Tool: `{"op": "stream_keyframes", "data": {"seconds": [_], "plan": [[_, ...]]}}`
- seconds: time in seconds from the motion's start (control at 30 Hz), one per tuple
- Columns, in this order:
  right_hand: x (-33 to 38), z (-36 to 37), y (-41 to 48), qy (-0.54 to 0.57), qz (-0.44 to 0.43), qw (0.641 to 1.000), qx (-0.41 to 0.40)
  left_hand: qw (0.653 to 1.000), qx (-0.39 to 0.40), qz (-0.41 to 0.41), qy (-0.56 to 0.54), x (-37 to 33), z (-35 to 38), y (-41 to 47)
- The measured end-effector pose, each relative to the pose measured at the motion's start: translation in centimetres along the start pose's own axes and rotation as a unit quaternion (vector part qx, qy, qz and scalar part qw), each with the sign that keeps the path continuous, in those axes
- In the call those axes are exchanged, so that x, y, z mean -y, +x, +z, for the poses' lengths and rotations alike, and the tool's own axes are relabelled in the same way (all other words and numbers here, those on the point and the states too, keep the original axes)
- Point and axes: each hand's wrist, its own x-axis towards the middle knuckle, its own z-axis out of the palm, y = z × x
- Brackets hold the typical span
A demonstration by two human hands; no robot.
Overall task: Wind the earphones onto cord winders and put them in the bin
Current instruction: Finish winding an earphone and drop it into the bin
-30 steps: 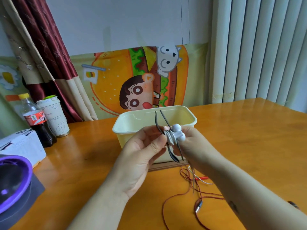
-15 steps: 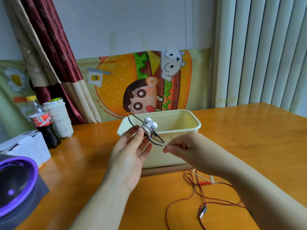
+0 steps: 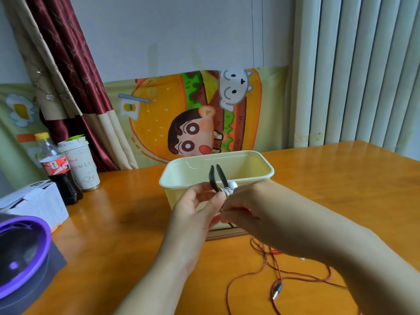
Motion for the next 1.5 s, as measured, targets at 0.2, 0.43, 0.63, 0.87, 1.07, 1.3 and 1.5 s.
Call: {"op": "stream_keyframes", "data": {"seconds": [0.2, 0.43, 0.63, 0.87, 1.07, 1.3, 1.5], "plan": [[-1.5, -2.0, -0.2, 0.078, 0.034, 0.99, -0.111, 0.995, 0.089, -0.041, 0.012, -0.6, 0.0, -0.4], [-4.0, -2.2, -0.1, 0.167, 0.061, 0.959, -0.222, 0.979, 0.149, -0.107, -0.085, -0.7, 0.5, -0.8], [-5.0, 0.7, 1.1, 0.373, 0.129, 0.9, -0.185, 0.971, 0.18, -0.088, -0.128, -0.8, 0.5, -0.7], [-4.1, 4.7, 1.6, 0.397, 0.155, 0.902, -0.072, 0.981, 0.063, -0.04, -0.177, -1.3, -0.1, 0.1], [-2.1, 4.2, 1.4, 0.213, 0.087, 0.973, 0.005, 0.981, -0.052, -0.021, -0.184, -1.6, -1.9, 1.0], [-1.7, 2.6, 1.0, 0.045, 0.069, 0.996, 0.039, 0.978, -0.055, -0.041, -0.199, -1.4, -2.0, 1.1], [-0.9, 1.3, 0.5, -0.032, 0.053, 0.998, 0.02, 0.982, -0.037, -0.037, -0.182, -1.1, -1.6, 0.8]]}}
